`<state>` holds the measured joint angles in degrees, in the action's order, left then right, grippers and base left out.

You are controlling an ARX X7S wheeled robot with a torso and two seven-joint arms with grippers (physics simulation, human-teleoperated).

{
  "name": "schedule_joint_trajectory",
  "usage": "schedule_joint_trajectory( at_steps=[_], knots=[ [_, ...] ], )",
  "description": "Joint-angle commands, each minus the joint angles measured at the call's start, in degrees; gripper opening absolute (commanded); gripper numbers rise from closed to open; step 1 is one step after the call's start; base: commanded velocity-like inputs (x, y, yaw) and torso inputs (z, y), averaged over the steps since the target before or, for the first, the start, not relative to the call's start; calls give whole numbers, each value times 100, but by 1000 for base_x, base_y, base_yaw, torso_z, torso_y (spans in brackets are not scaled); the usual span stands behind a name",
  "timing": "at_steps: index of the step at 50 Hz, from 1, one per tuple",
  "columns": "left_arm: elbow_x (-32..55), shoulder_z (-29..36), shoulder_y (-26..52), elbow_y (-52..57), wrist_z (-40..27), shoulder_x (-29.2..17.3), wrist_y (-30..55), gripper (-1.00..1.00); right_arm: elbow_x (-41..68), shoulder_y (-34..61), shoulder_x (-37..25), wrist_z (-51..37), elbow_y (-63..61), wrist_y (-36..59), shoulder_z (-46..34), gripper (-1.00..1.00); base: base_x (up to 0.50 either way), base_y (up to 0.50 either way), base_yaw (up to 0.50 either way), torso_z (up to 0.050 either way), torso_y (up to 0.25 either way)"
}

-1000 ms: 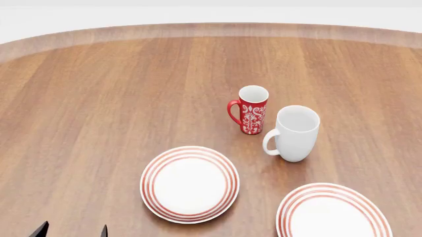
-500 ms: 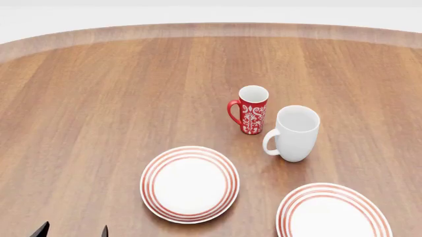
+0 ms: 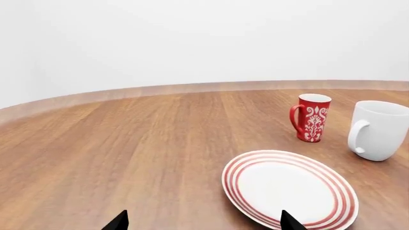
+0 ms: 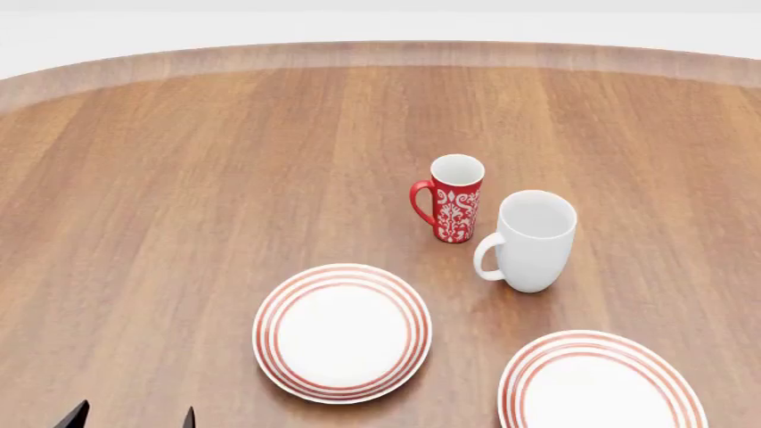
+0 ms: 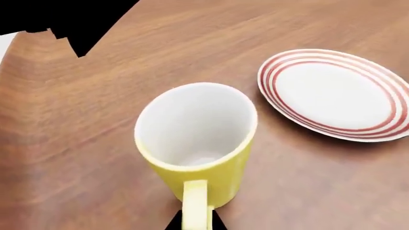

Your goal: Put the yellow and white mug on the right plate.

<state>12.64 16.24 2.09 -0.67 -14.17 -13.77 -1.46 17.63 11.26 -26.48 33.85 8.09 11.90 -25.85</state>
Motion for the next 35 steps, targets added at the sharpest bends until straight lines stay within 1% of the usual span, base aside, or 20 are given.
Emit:
schedule_joint_trajectory(
  at_steps=[1, 9, 35],
  knots=[
    [13, 28, 3, -9, -30, -18, -19, 100, 181, -224, -319, -193, -802, 144, 237, -100, 0, 0, 0, 0, 0],
    [15, 52, -4, -5, -53, -31, -32, 100, 304, -410, -576, -360, -1367, 250, 445, -100, 0, 0, 0, 0, 0],
    [71, 105, 7, 41, -102, -90, -12, 100, 712, -547, -814, -708, -1384, 261, 1132, -100, 0, 0, 0, 0, 1]
  ],
)
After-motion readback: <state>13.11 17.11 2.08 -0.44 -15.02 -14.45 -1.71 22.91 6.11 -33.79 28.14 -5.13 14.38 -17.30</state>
